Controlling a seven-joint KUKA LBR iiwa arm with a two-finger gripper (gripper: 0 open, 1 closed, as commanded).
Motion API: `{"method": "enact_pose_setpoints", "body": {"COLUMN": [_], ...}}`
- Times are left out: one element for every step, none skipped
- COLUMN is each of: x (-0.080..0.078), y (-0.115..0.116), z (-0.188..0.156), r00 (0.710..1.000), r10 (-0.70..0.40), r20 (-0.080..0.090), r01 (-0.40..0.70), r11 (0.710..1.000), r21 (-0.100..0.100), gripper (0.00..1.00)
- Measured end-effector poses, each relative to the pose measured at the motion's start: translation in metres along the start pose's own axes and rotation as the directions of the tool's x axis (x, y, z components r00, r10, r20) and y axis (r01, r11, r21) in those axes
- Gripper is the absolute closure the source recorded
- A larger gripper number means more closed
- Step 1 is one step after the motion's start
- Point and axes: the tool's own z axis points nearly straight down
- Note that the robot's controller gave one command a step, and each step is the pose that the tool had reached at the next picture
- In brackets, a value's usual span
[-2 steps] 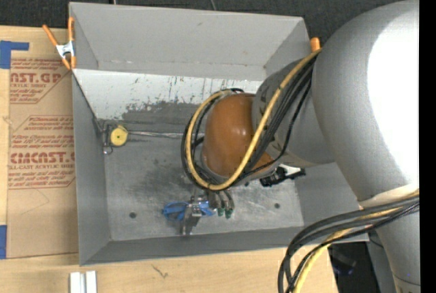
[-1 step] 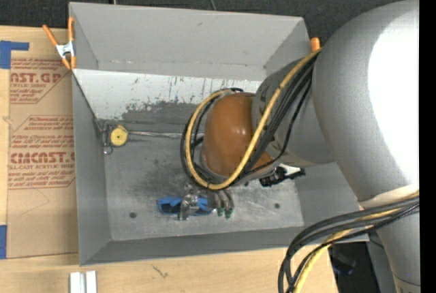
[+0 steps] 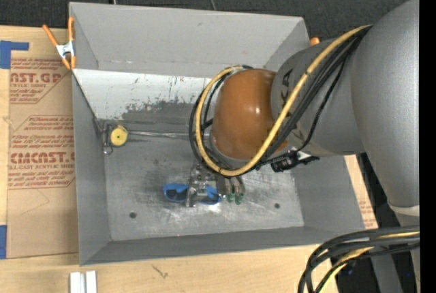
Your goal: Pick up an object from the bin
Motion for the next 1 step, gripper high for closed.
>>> {"method": "enact_pose_setpoints", "body": {"x": [-0.0010], "y": [0.0007], "z": [-0.0458], "r00": [1.000], "r10": [-0.001], "r20": [-0.001], "r01": [0.001], "r11": [1.000], "r21": [0.000], "gripper": [1.00]}}
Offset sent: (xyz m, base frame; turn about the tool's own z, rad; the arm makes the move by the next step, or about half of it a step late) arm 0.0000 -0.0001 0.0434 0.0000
